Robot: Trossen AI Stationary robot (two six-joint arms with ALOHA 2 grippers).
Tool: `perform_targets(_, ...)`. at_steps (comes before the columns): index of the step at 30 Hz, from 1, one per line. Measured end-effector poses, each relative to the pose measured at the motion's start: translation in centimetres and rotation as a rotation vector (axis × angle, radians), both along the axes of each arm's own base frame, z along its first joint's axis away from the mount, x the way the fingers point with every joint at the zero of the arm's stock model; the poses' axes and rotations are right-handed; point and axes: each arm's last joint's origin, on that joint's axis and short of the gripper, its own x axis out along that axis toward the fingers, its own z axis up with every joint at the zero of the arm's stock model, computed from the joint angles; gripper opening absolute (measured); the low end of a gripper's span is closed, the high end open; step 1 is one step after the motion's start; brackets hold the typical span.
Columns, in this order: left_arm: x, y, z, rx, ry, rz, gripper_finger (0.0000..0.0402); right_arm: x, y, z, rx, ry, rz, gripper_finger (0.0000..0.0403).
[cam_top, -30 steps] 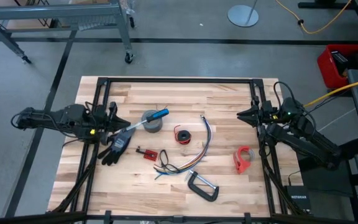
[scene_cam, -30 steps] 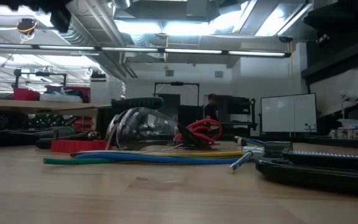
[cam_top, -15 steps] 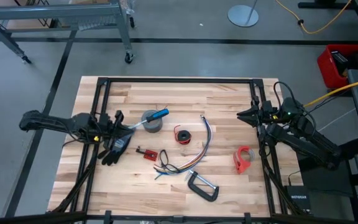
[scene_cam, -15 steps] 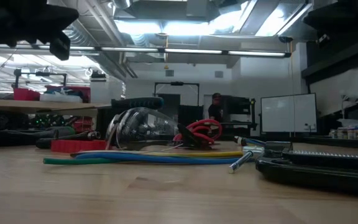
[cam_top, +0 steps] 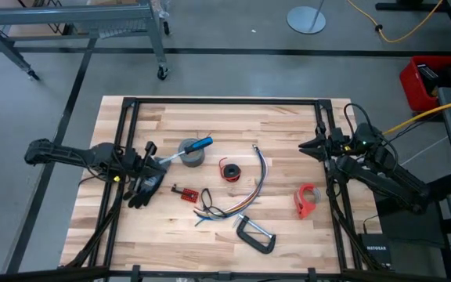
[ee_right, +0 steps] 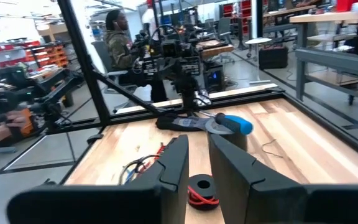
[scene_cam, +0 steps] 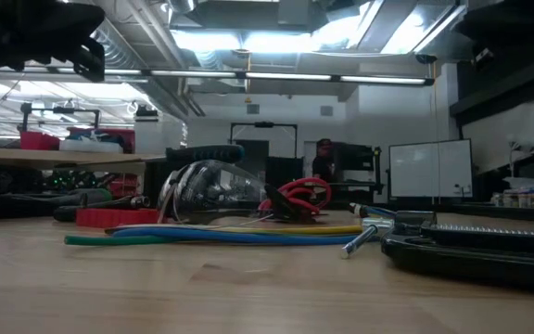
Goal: Coil cords
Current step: Return to Home Position
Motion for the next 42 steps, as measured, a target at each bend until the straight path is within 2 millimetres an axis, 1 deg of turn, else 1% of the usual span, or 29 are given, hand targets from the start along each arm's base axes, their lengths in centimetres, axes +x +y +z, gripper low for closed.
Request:
perform_targets(6, 0.0, -0.1, -0.5, -0.005, 0.055, -0.029, 0.0004, 0.0, 0.2, -0.1, 0.012, 0.012, 0.067, 0.0069)
perform_targets(11, 0.1, -0.1, -0.7, -0.027, 0.081, -0.031, 0.0004, 0.2, 0.0, -0.6, 0.06, 0.007, 0.064, 0.0069)
perform_targets(14, 0.1, -0.1, -0.9, -0.027, 0.085, -0.032, 0.0004, 0.6, -0.2, -1.2, 0.097, -0.018, 0.065, 0.0069)
perform_targets(16, 0.1, -0.1, -1.3, -0.03, 0.076, -0.032, 0.0004, 0.9, -0.4, -1.6, 0.116, -0.044, 0.066, 0.0069)
perform_targets(18, 0.1, -0.1, -1.6, -0.042, 0.1, -0.032, 0.0004, 1.3, -0.6, -2.3, 0.124, -0.064, 0.061, 0.0069)
perform_targets(26, 0.1, -0.1, -1.5, -0.048, 0.09, -0.031, 0.0004, 2.1, -1.5, -5.0, 0.133, -0.095, -0.064, 0.0069)
perform_targets(30, 0.1, -0.1, -1.5, -0.048, 0.089, -0.03, 0.0004, 2.3, -1.7, -6.0, 0.143, -0.083, -0.09, 0.0069)
perform_targets(36, 0.1, -0.1, -1.4, -0.041, 0.086, -0.029, 0.0004, 2.6, -2.0, -8.1, 0.16, -0.1, -0.116, 0.0069)
perform_targets(42, 0.1, 0.0, -1.4, -0.027, 0.081, 0.004, 0.0004, 2.8, -1.6, -7.9, 0.145, -0.117, -0.108, 0.0069)
